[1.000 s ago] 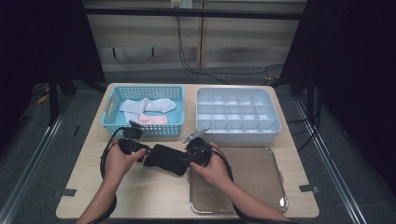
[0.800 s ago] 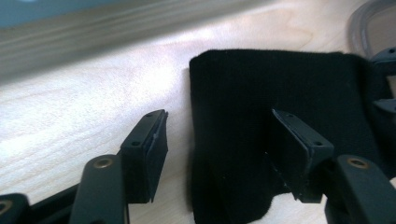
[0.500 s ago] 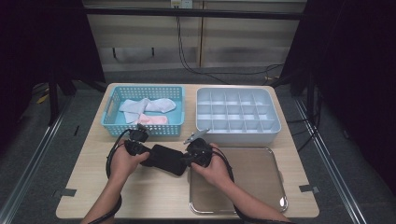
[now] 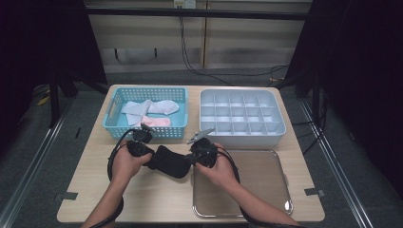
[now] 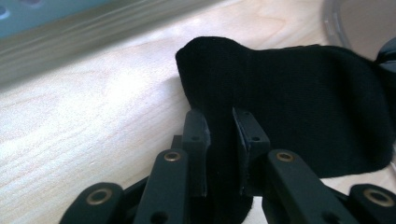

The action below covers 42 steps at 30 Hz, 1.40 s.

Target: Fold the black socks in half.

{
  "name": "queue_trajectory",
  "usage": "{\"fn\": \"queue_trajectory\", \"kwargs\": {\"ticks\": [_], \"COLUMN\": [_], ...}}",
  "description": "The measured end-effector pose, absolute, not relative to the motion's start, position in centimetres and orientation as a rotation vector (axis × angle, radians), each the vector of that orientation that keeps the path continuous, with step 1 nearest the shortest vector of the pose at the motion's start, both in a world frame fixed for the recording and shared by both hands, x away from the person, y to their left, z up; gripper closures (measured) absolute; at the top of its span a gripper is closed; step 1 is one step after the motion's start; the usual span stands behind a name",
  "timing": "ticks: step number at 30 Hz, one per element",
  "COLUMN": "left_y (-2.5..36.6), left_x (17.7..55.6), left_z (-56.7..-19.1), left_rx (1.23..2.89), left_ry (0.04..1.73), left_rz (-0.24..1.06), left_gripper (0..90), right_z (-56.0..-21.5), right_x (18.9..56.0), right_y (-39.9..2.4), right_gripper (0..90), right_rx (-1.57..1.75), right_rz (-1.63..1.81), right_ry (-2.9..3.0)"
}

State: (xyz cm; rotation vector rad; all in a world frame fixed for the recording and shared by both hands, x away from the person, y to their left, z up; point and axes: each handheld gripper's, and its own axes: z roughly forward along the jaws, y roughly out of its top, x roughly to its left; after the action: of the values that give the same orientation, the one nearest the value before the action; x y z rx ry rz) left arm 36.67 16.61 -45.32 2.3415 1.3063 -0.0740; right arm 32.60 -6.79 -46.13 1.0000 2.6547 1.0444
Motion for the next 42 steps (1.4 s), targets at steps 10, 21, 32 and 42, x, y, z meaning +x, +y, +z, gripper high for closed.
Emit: {"fn": "queue_trajectory", "kwargs": {"ticks": [10,21,32,42], "left_y": [16.5,16.3,15.2,13.9], "left_x": [36.5,36.3,36.0,35.8], "left_z": [-44.4,-43.8,-42.5,-42.5], "left_rx": [2.33,2.323,2.325,2.331], "left_ry": [1.273,1.248,1.183,1.146], "left_rz": [-0.084,-0.089,-0.105,-0.148], "left_gripper": [78.4,78.4,78.0,77.8], "right_z": [-46.0,-47.3,-47.7,-48.1], "right_x": [32.5,32.4,32.6,32.6], "right_y": [-6.1,-5.1,-5.1,-4.7], "right_gripper": [86.7,87.0,87.1,87.1], "right_rx": [0.972,0.973,0.991,0.991], "right_rz": [1.054,1.047,1.048,1.069], "right_ry": [2.661,2.688,2.685,2.675]}}
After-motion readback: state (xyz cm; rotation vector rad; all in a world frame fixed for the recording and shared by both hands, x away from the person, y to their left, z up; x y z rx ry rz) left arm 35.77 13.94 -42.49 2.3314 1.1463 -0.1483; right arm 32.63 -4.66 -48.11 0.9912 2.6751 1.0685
